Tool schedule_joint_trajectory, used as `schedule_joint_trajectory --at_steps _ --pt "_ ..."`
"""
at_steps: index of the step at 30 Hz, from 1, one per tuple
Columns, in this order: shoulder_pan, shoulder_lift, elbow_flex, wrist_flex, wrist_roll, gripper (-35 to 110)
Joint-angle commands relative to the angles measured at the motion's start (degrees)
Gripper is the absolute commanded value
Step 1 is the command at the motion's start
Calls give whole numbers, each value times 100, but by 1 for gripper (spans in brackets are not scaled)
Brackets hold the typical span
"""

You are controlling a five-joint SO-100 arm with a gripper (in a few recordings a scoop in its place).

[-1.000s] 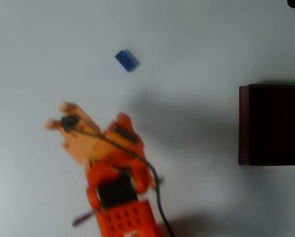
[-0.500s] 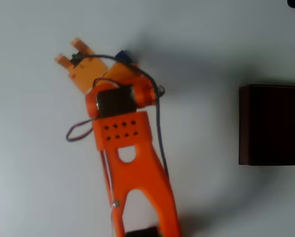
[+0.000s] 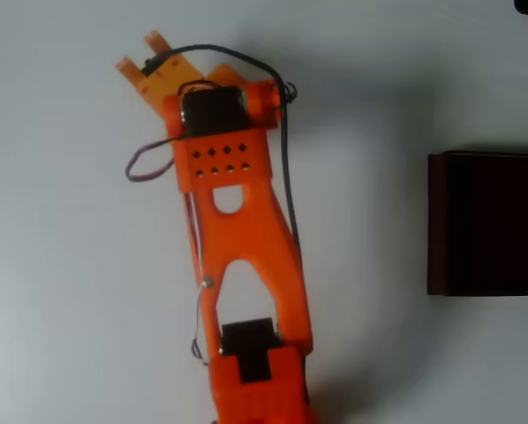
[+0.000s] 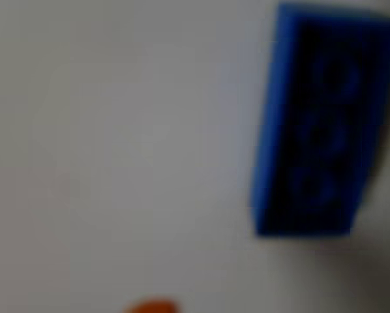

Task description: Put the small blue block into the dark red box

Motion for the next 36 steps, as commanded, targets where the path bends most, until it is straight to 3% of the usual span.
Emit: schedule_joint_trajectory --at_steps 1,6,10,26,32,36 --pt "-35 -158 -642 176 97 25" --pt "53 -870 -1705 650 88 25" --pt "167 -2417 -4351 1661 53 25" --pt "-105 -2663 -4368 1661 431 24" --pt "-290 -2751 -4474 1661 501 1" --pt "-352 -2900 -4676 1661 413 0"
